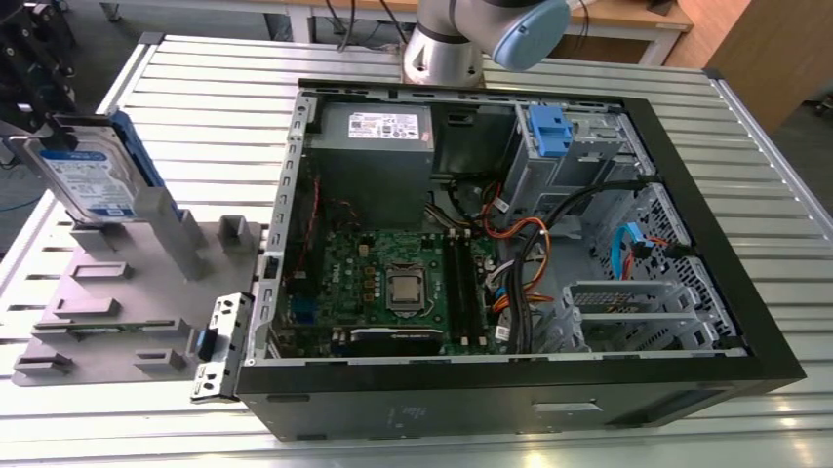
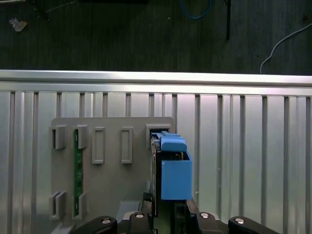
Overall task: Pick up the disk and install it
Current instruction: 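Pick up the disk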
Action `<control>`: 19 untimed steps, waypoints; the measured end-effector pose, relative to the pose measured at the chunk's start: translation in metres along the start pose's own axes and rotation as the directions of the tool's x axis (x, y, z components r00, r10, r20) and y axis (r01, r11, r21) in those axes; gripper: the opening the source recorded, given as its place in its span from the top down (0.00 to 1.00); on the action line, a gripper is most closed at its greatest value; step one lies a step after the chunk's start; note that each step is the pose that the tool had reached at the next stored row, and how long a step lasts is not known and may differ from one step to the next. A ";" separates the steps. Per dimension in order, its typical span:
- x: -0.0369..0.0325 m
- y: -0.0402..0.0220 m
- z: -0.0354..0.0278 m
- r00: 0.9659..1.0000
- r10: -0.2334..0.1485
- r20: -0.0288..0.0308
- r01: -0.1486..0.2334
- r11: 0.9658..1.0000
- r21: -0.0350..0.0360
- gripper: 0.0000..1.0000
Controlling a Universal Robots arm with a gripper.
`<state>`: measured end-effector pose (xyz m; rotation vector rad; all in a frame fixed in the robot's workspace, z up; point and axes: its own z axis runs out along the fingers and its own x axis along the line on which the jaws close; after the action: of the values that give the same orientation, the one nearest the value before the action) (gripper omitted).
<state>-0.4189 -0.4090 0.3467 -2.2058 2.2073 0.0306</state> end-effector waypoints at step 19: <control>-0.0013 -0.0001 -0.0441 1.000 0.000 0.000 0.000 1.000 0.000 0.65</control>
<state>-0.4188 -0.4090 0.3909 -2.2057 2.2072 0.0305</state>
